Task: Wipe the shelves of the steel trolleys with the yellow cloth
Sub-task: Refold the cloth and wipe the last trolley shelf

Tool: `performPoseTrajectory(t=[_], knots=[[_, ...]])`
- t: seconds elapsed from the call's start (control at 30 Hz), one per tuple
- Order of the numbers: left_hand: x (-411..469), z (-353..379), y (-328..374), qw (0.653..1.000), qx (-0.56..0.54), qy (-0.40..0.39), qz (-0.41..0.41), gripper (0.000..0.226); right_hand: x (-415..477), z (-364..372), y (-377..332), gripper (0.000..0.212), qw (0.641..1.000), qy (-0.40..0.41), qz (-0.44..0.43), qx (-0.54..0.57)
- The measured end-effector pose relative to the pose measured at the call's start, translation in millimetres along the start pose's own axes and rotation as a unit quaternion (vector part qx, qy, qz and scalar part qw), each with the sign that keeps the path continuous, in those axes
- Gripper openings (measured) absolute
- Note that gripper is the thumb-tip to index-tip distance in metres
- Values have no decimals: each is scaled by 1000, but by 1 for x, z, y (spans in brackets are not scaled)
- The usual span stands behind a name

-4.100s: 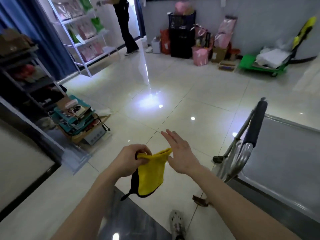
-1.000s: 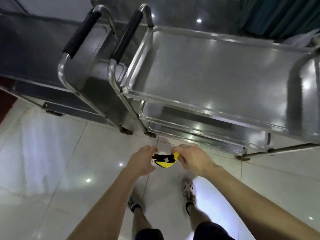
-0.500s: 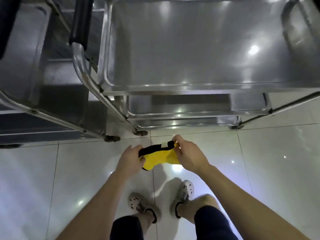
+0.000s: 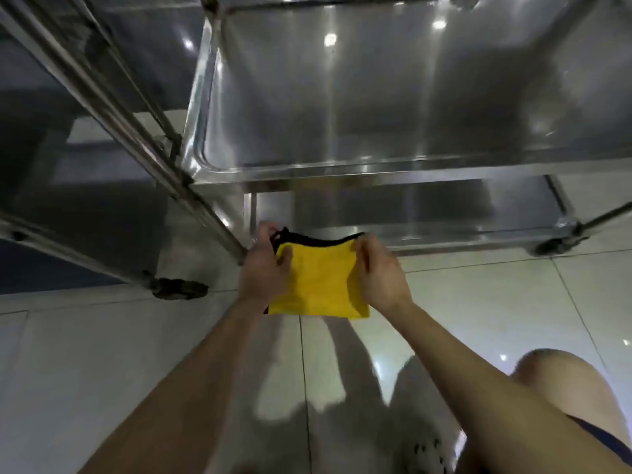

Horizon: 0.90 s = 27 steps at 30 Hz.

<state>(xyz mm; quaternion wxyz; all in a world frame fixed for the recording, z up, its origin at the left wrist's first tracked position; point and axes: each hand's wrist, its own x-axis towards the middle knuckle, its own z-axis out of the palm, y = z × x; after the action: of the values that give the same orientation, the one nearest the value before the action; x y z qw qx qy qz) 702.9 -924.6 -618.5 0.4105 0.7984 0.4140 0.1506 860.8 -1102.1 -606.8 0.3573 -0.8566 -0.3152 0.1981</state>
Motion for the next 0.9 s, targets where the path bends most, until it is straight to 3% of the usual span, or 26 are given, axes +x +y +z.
performPoseTrajectory(t=[0.1,0.17,0.23,0.33,0.4,0.5,0.57,0.67,0.9], knots=[[63,17,-19,999,5,24,39,42,62,26,24,17,998,43,-39,3],[84,26,-38,1000,10,2,24,55,96,44,39,41,990,-51,-20,-127],[75,36,-57,999,11,7,34,47,104,61,51,55,958,-112,-20,-262],[31,45,-89,995,-18,96,-6,22,82,79,59,57,943,-124,-63,-302],[9,37,-104,977,-47,197,-62,32,73,90,60,58,942,-124,-92,-298],[26,11,-113,942,-72,305,-116,66,87,104,57,65,937,-88,-127,-312],[49,-5,-109,939,-160,287,-97,67,101,117,62,74,931,-68,-135,-333],[79,-9,-104,935,-241,243,-88,41,107,142,74,82,923,-93,-107,-357],[82,9,-115,907,-290,303,-26,44,92,178,60,89,926,-64,-80,-362]])
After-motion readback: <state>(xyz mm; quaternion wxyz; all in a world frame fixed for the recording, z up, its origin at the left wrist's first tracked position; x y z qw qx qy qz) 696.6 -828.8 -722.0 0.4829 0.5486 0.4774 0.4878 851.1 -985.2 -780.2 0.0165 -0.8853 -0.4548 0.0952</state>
